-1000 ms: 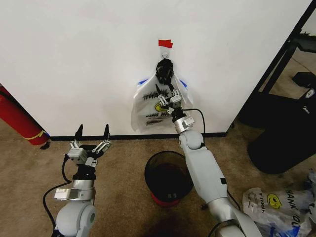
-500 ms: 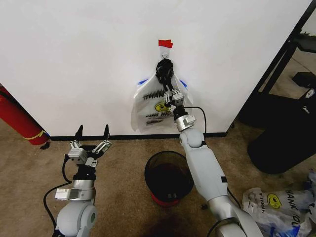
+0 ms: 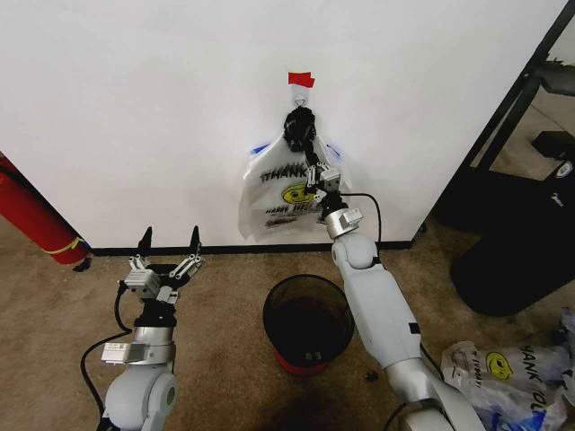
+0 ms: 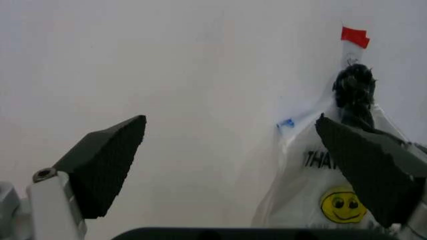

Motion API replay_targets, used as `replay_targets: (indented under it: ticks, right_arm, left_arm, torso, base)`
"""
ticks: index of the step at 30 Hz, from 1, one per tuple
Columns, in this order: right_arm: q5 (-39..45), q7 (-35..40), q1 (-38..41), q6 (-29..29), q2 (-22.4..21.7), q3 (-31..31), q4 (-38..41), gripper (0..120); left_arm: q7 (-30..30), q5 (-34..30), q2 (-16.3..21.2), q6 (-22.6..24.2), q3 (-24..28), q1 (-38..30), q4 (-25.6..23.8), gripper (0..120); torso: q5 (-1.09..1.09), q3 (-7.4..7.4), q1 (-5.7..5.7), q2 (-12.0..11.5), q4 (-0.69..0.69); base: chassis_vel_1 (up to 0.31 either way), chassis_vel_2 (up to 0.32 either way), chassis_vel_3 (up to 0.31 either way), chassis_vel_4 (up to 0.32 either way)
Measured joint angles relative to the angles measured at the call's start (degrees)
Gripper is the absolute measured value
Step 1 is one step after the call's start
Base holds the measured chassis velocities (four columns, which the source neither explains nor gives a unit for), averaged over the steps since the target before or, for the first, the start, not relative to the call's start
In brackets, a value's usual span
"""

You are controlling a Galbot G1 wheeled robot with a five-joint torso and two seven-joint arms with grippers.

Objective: Pick up the garbage bag from the wall and place it over the trash bin.

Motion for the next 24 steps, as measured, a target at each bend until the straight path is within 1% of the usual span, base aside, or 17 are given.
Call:
replay_targets:
  ticks: [3, 4, 6, 10, 15, 19, 20, 24]
  right_arm:
    - [0.4, -2.3, -3.3, -0.2, -1.7, 0.0, 2.3, 0]
    - [0.4, -2.3, -3.3, -0.2, -1.7, 0.0, 2.3, 0]
    - [1.1, -4.1, -6.4, -0.2, -3.1, 0.1, 4.5, 0]
    - [1.7, -8.0, -10.8, -0.5, -4.4, 1.0, 7.4, 0]
    - [1.9, -9.7, -12.6, -0.6, -4.8, 1.7, 8.7, 0]
    - [3.6, -18.8, -21.5, -1.0, -7.2, 3.8, 14.6, 0]
    - [3.6, -18.8, -21.5, -1.0, -7.2, 3.8, 14.6, 0]
    - [3.6, -22.3, -28.4, 1.3, -9.6, 5.7, 17.5, 0]
  left_arm:
    - [-0.1, -0.2, 0.1, 0.0, -0.1, 0.1, -0.2, 100]
    - [-0.1, -0.2, 0.1, 0.0, -0.1, 0.1, -0.2, 100]
    - [-0.2, -0.3, 0.1, 0.0, -0.1, 0.1, -0.4, 100]
    - [-0.2, -0.3, 0.1, -0.2, 0.1, 0.4, -0.7, 100]
    - [-0.2, -0.3, 0.2, -0.3, 0.3, 0.5, -1.0, 100]
    - [-0.3, -0.4, 0.6, -0.3, 0.7, 0.8, -1.9, 100]
    - [-0.3, -0.4, 0.6, -0.3, 0.7, 0.8, -1.9, 100]
    - [-0.4, -0.8, 0.8, -0.4, 1.1, 0.8, -2.3, 100]
  torso:
    - [0.00, 0.00, 0.00, 0.0, -0.01]
    - [0.00, 0.00, 0.00, 0.0, -0.01]
    - [0.00, 0.00, 0.00, 0.0, -0.01]
    - [0.00, 0.00, 0.00, 0.0, -0.01]
    - [-0.01, 0.00, 0.00, 0.0, -0.01]
    - [0.00, -0.01, 0.00, 0.0, 0.00]
    - [0.00, -0.01, 0.00, 0.0, 0.00]
    - [0.00, -0.01, -0.01, 0.0, 0.00]
  base:
    - [0.000, 0.000, 0.000, 0.000]
    - [0.000, 0.000, 0.000, 0.000]
    - [0.000, 0.000, 0.000, 0.000]
    - [0.000, 0.000, 0.000, 0.000]
    - [0.000, 0.000, 0.000, 0.000]
    - [0.000, 0.000, 0.000, 0.000]
    - [0.000, 0.000, 0.000, 0.000]
    - [0.000, 0.000, 0.000, 0.000]
